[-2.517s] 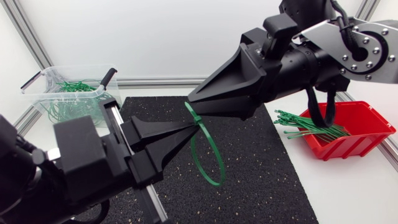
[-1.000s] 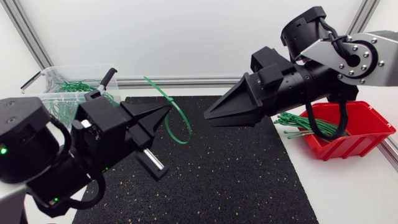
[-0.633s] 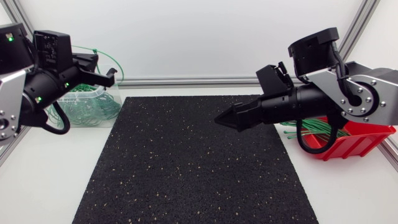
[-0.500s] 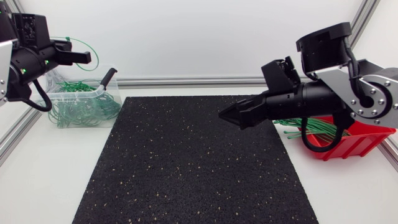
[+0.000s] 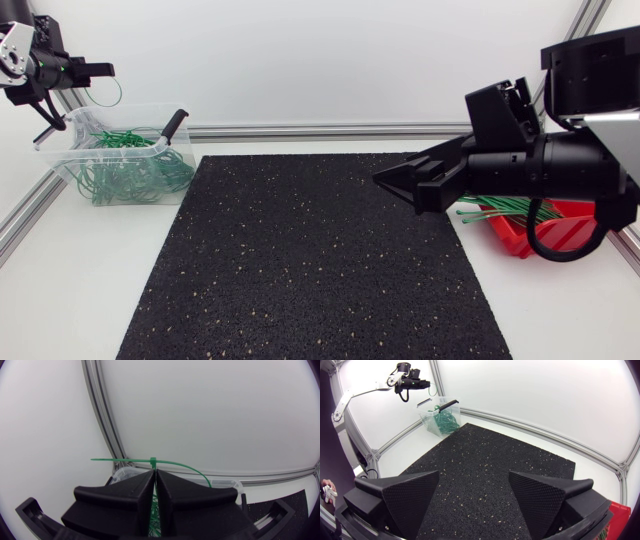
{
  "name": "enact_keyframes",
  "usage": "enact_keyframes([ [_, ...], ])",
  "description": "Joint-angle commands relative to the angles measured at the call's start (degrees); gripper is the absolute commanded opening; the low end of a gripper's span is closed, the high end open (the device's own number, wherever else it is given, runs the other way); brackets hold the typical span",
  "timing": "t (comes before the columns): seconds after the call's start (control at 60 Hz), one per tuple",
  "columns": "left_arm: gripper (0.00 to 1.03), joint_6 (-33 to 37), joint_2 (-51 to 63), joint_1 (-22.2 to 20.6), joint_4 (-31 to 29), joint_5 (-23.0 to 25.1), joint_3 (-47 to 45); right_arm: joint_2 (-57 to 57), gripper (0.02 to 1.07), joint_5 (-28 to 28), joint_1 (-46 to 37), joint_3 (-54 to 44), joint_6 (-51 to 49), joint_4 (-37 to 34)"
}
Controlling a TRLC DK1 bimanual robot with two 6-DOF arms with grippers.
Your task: Take a green cable tie from the red box, thread the tail through the head to close it, then place it in the transparent bin on the left.
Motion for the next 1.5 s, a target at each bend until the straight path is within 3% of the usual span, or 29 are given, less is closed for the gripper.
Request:
enact_keyframes([
  [0.0,0.42,-0.43,6.47,0.3,-6.07,-1.48,4.05,-1.9,1.03,0.74,0.46,-1.98,-1.07,-1.63],
  [0.05,0.54,-0.78,6.64,0.3,-8.01,-1.48,4.49,-2.87,1.03,1.0,0.37,-2.07,-1.07,-2.42],
  [0.117,0.95,-0.43,4.09,0.21,-8.53,-1.39,2.56,-4.36,1.03,1.79,0.11,-2.24,-1.16,-3.38],
  [0.133,1.01,-0.51,3.39,0.21,-8.53,-1.39,2.12,-4.62,1.03,1.79,-0.07,-2.24,-1.16,-3.65],
  [0.383,1.0,-0.25,-9.27,0.13,-7.48,-1.39,-7.29,-10.16,1.03,4.78,-3.32,-4.35,-4.5,-5.4],
  [0.733,1.0,1.24,-32.56,-1.19,-3.35,-1.04,-30.31,-20.88,1.03,6.54,-13.6,-11.12,-8.89,-5.32],
  [0.95,1.0,1.33,-46.36,-3.74,-0.89,-0.95,-43.67,-29.06,1.03,14.36,-14.74,-17.27,-12.23,-2.33],
  [1.267,1.0,0.72,-66.92,-8.66,2.19,-0.95,-60.55,-38.41,1.03,15.99,-17.83,-26.03,-9.25,3.1],
  [1.483,1.0,0.03,-77.07,-9.54,2.68,-0.23,-67.45,-44.12,1.03,17.4,-19.27,-32.21,-6.3,7.55],
])
